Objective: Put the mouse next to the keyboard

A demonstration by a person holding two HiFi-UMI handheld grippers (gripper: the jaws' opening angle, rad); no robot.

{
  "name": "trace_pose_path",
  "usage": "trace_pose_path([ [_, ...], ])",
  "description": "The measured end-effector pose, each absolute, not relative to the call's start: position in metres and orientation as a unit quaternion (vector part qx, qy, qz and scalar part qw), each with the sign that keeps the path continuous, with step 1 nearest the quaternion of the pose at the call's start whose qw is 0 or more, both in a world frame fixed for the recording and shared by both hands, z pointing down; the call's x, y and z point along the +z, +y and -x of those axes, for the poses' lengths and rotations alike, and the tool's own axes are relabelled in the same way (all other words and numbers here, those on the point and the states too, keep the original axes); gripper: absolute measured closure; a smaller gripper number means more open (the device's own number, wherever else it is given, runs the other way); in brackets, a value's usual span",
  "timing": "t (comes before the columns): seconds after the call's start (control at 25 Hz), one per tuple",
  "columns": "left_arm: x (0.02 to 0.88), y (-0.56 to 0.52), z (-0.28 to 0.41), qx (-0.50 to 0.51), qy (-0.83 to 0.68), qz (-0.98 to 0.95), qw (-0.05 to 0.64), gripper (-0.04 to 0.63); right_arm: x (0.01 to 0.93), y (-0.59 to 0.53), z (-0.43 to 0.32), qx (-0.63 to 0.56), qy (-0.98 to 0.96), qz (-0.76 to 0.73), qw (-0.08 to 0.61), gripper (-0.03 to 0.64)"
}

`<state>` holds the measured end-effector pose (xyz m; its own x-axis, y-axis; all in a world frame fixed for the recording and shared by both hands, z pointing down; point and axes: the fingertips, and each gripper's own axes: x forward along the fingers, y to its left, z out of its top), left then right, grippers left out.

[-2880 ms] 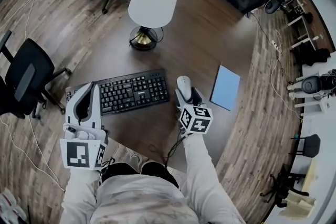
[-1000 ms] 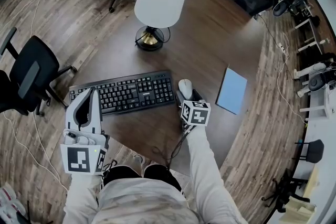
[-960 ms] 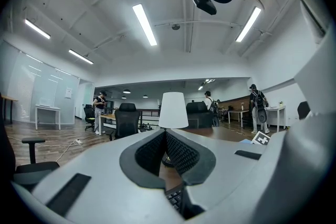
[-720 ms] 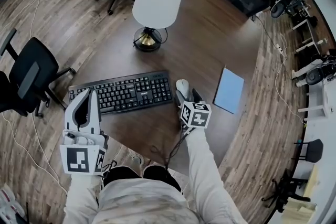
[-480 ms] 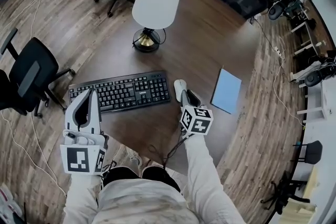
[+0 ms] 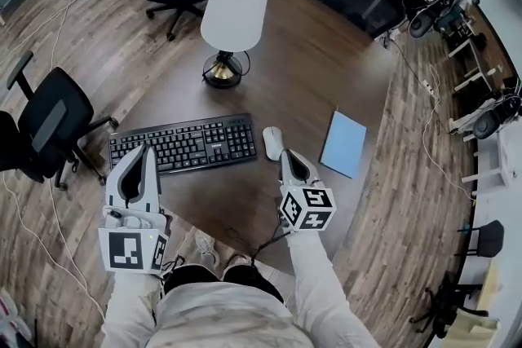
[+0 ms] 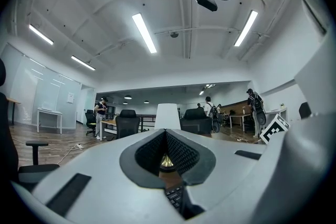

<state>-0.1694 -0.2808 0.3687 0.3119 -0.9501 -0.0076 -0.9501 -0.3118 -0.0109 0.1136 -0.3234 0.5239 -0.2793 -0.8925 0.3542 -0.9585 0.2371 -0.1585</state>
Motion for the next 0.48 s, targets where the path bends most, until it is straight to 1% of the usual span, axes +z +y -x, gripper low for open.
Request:
trace_pose_path([
  [0.48, 0.346, -0.237, 0.143, 0.01, 0.582, 0.813, 0.026, 0.592, 0.454, -0.264, -0.111, 0.114, -0.806, -0.579, 0.056, 0.606],
])
